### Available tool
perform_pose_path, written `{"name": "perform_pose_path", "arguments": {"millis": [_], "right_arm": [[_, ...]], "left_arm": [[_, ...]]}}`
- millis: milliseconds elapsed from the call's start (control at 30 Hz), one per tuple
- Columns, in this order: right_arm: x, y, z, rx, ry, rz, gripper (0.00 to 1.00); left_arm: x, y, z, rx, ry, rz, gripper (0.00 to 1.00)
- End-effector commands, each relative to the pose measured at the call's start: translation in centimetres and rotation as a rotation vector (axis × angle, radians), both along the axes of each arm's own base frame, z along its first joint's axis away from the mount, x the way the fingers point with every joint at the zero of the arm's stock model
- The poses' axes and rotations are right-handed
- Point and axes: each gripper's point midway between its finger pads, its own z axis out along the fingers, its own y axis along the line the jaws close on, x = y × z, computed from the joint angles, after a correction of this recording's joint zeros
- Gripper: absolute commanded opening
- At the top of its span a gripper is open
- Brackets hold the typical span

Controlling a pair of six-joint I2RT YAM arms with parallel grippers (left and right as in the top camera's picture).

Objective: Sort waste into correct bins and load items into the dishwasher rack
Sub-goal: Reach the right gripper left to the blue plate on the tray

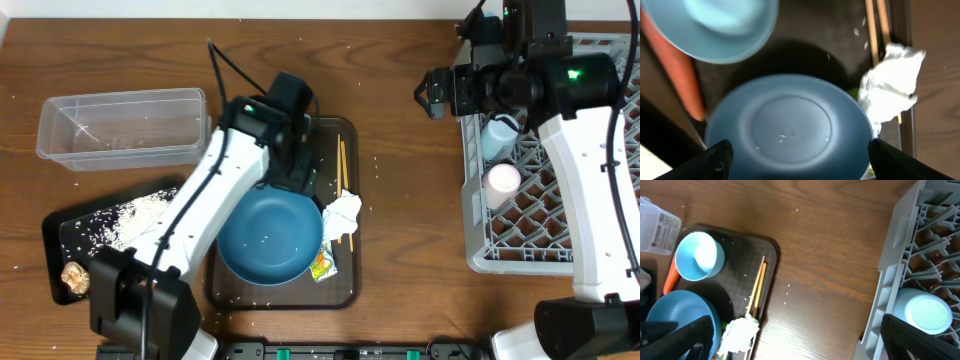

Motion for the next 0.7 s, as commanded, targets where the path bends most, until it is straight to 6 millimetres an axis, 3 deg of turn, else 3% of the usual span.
{"name": "perform_pose_path", "arguments": {"millis": [0, 300, 667], "right_arm": [[0.2, 0.3, -1.0, -0.027, 0.018, 0.012, 0.99], [-0.1, 0.2, -3.3, -0.049, 0.097, 0.028, 0.99], [-0.4, 1.1, -7.2, -0.056, 0.231, 0.055, 0.99]], "left_arm": [[-1.6, 0.1, -1.8, 0.043, 0.055, 0.045, 0.87], [-3.9, -0.2, -3.9, 0.08, 0.106, 0.112, 0.87], [-2.5, 0.1, -4.3, 0.082, 0.019, 0.231, 0.87]]}}
